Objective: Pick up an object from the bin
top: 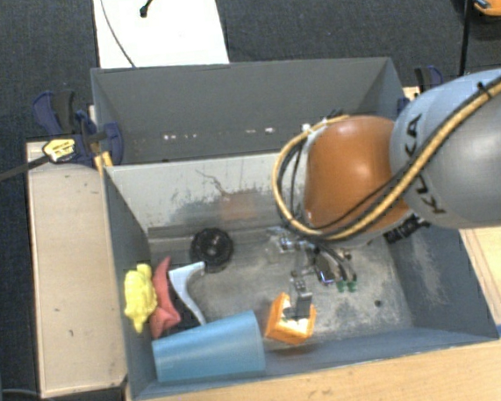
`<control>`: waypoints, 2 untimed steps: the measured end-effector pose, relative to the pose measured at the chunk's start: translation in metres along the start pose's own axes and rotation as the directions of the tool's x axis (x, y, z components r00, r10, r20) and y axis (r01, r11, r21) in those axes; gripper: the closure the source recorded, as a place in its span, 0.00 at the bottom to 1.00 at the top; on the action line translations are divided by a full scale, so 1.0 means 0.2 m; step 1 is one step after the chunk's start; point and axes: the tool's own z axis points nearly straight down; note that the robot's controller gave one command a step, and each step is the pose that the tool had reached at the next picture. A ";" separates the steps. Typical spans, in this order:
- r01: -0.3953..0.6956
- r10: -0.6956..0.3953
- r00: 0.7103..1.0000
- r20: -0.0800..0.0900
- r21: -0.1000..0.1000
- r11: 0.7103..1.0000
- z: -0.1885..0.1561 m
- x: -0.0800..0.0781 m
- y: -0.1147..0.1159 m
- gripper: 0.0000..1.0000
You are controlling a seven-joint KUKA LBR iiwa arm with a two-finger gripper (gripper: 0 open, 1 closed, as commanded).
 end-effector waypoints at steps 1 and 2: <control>-0.074 0.074 0.997 -0.005 0.002 0.997 0.23 0.10 0.01 0.00; -0.052 0.052 0.999 -0.006 0.001 0.999 0.40 0.08 -0.14 0.00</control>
Offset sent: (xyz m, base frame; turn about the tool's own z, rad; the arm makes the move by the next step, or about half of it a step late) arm -0.0114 -0.0369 -0.0853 0.0482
